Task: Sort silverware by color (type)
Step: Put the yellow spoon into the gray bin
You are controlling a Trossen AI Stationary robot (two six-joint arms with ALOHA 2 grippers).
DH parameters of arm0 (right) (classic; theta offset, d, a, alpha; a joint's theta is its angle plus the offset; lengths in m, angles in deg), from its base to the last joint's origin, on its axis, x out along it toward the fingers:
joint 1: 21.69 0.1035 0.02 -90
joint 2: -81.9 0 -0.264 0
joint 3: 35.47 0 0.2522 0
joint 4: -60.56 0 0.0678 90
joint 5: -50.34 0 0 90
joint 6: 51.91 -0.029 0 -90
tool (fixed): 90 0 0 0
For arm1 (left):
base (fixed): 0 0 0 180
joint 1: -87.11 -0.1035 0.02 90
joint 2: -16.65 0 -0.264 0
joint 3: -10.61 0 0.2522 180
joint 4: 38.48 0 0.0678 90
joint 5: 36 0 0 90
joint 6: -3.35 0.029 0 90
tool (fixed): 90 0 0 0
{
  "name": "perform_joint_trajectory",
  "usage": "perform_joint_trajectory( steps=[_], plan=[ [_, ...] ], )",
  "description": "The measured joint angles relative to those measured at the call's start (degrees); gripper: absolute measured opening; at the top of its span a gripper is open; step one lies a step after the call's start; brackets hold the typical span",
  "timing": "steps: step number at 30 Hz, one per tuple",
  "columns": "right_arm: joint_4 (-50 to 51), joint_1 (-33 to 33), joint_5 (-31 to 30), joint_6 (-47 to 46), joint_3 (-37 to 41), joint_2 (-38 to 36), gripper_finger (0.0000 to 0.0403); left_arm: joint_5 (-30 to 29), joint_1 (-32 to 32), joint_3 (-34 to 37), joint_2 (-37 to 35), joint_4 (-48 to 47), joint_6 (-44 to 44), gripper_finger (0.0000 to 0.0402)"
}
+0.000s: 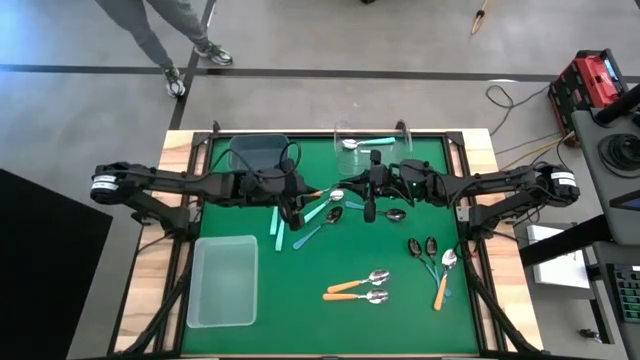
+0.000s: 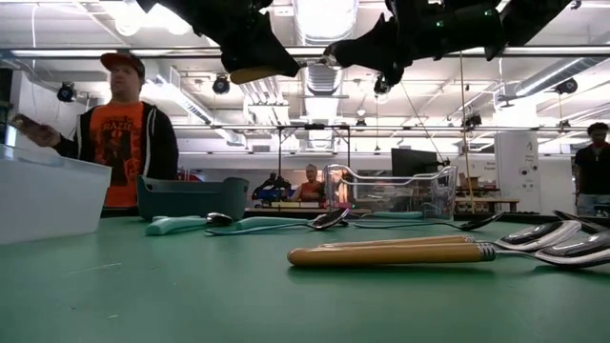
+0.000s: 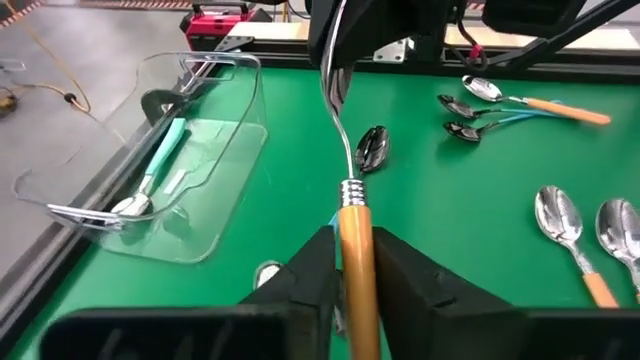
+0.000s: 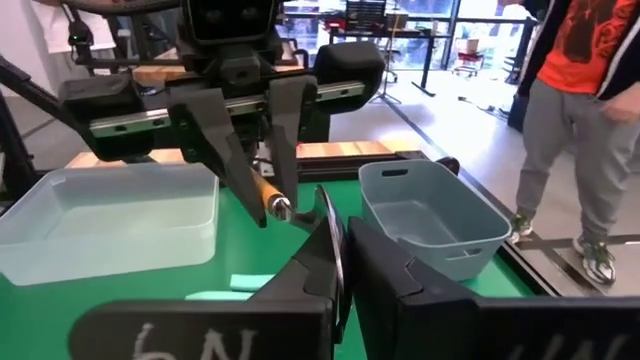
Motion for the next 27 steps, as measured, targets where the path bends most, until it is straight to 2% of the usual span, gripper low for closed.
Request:
perform_joint_trajectory(
  steps=[6, 9, 13, 16, 22, 27],
  plan=[
    [0.5, 0.0, -2.9, -3.4, 0.0, -0.2, 0.0009, -6.7, 0.0, 0.0, 0.0, 0.3, 6.1, 0.0137],
    [1.3, -0.3, -6.2, -7.2, 0.0, -0.6, 0.0009, -11.7, 0.0, 0.0, 0.0, 0.9, 10.9, 0.0177],
    [2.6, -1.9, -6.9, -13.3, 0.0, -0.7, 0.0009, -16.8, 0.0, 0.0, 0.0, 1.2, 16.7, 0.0215],
    [3.5, -2.8, -7.1, -15.3, 0.0, -0.7, 0.0009, -17.2, 0.0, 0.0, 0.6, 2.8, 17.8, 0.023],
    [5.1, -2.9, -12.7, -15.7, 0.0, -0.6, 0.0009, -17.8, -0.1, 0.0, 5.8, 10.3, 18.2, 0.0232],
    [5.3, -2.9, -12.9, -15.2, 0.0, -0.6, 0.0009, -27.1, 0.0, 0.0, 12.1, 18.5, 22.7, 0.0231]
  ],
)
